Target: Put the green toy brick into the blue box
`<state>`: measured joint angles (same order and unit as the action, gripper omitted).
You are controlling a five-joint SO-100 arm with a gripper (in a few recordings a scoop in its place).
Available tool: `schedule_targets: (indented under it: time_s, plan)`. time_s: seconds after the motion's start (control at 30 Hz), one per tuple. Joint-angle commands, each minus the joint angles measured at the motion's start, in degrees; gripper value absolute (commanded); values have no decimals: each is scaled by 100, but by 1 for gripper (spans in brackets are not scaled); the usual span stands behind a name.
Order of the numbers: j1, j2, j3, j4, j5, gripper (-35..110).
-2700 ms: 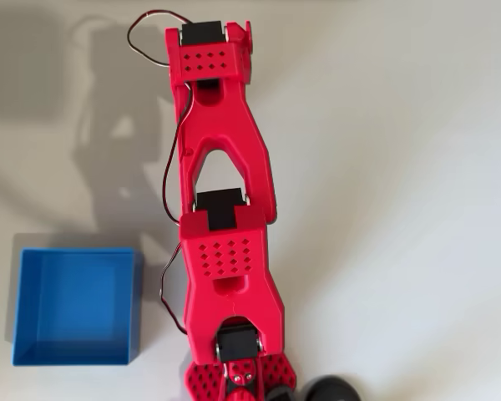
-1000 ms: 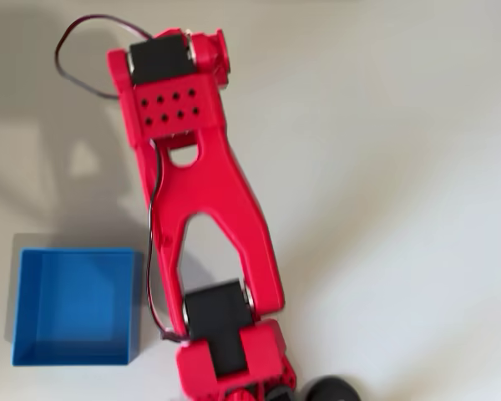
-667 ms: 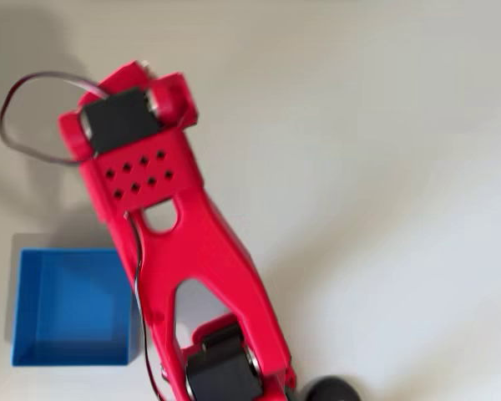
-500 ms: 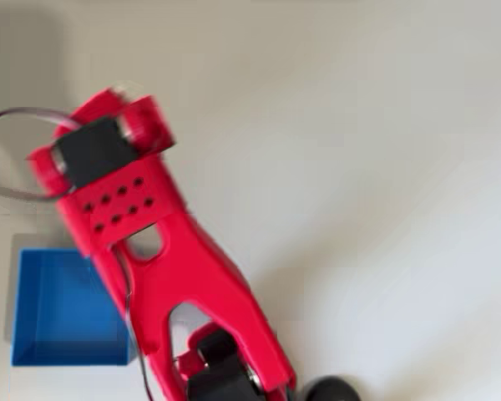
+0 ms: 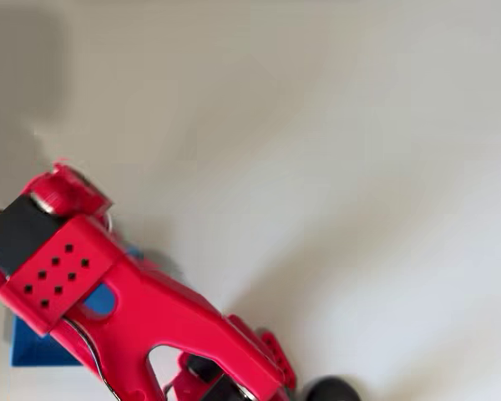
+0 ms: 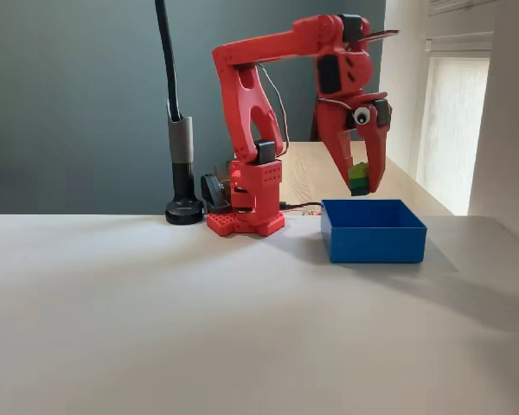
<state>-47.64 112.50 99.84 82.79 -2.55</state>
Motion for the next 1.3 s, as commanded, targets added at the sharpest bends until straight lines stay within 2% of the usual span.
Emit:
schedule_targets:
  time_s: [0.0, 0.53, 0.87, 1.27]
  plan:
    - [-738, 360, 9, 255, 264, 0]
    - [-1723, 237, 229, 246, 536, 0]
    - [-1582, -1477, -299, 229, 686, 0]
    - [-1644, -2531, -756, 220, 105, 0]
